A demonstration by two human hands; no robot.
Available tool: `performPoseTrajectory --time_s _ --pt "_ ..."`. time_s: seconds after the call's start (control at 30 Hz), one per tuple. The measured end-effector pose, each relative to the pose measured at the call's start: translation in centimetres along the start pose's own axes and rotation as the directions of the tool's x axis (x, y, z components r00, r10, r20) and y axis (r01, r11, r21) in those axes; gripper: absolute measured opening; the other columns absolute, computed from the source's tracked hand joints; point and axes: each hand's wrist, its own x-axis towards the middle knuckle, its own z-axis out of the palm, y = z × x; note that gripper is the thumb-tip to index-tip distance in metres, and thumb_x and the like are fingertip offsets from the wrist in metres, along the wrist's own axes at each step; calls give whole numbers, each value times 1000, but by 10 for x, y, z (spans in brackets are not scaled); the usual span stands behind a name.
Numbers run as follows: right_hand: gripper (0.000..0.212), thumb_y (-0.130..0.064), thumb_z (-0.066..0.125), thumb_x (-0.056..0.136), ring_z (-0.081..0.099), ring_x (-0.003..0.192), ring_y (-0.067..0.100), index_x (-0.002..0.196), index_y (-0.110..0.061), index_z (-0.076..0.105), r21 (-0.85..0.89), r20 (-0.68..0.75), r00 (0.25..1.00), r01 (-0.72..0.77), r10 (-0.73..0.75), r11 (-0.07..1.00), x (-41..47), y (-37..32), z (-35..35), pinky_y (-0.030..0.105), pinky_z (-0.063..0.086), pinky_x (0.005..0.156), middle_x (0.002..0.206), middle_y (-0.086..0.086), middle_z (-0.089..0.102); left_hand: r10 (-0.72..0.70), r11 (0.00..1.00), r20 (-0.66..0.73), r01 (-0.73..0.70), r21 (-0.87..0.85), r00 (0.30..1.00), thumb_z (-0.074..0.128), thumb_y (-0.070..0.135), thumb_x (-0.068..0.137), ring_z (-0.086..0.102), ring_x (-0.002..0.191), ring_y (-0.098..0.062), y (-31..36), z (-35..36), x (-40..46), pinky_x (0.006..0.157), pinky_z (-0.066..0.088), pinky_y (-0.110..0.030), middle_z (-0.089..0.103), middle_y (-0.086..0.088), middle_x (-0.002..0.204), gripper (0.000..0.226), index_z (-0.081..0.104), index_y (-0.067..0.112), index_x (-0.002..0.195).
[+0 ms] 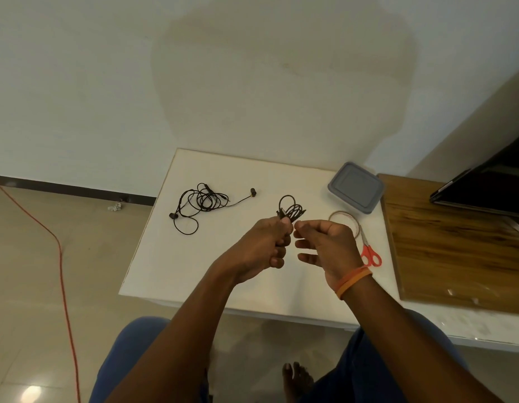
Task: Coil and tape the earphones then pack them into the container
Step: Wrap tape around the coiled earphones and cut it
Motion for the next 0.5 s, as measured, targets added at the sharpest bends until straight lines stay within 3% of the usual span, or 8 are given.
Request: performPoseTrajectory --time_s 0.2,0.5 --pt "7 -15 67 89 68 76 19 85 -12 73 4 11 1000 27 -27 1000 -2 -3 3 28 56 59 81 4 72 173 978 18 -174 112 985 45 26 104 27 55 -11 -1 0 -1 53 30 -23 35 4 64 29 60 5 92" --pt "18 -13 61 94 66 85 20 83 -23 71 -5 0 995 102 -102 995 -2 -4 7 27 56 61 84 -1 72 201 954 -29 -189 232 979 44 28 104 30 49 -8 -2 -3 2 49 30 -22 37 6 61 33 55 10 79"
